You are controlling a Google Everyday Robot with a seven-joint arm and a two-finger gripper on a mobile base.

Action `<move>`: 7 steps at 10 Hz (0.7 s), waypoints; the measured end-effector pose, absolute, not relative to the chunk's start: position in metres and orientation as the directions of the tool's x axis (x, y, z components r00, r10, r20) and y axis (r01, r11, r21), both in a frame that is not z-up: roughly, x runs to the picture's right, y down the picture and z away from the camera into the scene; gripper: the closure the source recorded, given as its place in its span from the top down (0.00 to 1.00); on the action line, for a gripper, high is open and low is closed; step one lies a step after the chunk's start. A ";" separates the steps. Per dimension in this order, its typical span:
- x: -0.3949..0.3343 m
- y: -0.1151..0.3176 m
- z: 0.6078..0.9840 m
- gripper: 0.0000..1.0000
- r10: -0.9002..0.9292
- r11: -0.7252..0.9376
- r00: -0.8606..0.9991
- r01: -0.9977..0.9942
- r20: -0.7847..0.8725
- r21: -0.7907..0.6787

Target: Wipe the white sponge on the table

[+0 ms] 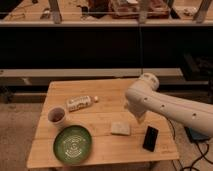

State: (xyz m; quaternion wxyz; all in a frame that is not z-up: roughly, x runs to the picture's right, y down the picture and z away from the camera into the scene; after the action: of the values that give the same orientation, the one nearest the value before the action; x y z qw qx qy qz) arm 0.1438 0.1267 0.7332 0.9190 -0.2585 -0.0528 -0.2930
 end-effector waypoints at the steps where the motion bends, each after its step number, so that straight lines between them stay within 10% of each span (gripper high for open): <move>1: 0.139 0.140 0.740 0.65 -0.454 0.694 0.856 0.513 0.246 -0.505; 7: 0.122 0.190 0.736 0.38 -0.255 0.780 0.913 0.389 0.319 -0.490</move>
State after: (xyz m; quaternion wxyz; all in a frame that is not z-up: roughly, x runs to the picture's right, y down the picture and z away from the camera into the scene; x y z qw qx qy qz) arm 0.1216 0.1897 0.7360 0.9360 -0.2835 -0.1182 -0.1720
